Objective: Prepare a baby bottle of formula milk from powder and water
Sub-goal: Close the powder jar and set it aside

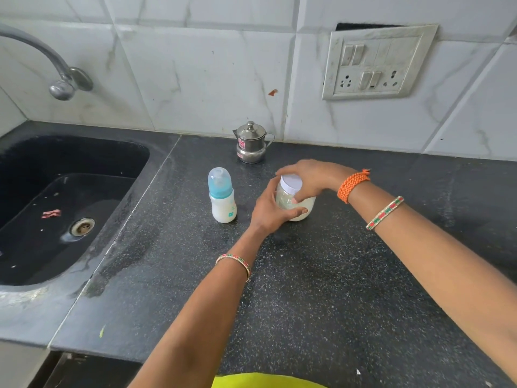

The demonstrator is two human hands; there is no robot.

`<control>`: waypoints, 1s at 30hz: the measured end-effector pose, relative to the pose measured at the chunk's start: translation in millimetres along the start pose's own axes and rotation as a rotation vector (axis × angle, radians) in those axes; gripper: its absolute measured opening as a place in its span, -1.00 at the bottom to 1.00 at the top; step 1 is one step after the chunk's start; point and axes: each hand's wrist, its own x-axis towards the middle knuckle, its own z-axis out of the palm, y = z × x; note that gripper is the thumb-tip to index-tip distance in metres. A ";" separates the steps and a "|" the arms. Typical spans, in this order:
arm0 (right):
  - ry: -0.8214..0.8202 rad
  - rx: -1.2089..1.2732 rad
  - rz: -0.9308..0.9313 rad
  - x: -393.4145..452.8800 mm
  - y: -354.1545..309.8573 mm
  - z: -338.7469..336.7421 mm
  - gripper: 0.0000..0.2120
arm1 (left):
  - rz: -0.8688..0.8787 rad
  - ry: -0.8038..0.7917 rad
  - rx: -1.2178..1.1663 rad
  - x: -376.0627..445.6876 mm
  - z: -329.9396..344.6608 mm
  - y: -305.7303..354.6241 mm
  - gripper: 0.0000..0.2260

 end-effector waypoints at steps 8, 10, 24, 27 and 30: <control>0.153 0.267 0.069 7.2 -0.2 -9.9 -0.34 | -0.007 0.007 -0.069 -0.2 2.2 4.6 -0.24; 0.195 0.240 0.062 8.3 -1.0 -9.5 -0.39 | -0.021 0.027 -0.099 -2.6 4.8 4.5 -0.24; 0.678 1.156 0.182 -22.7 25.7 90.9 -0.56 | -0.123 -0.165 -0.168 -20.0 1.9 -9.7 -0.14; 0.681 1.270 0.261 -30.3 15.5 130.3 -0.56 | -0.160 -0.105 -0.221 -23.6 1.5 -5.7 -0.20; 0.618 1.217 0.155 -28.0 -2.8 151.0 -0.50 | -0.175 -0.039 -0.237 -31.4 1.8 -4.9 -0.26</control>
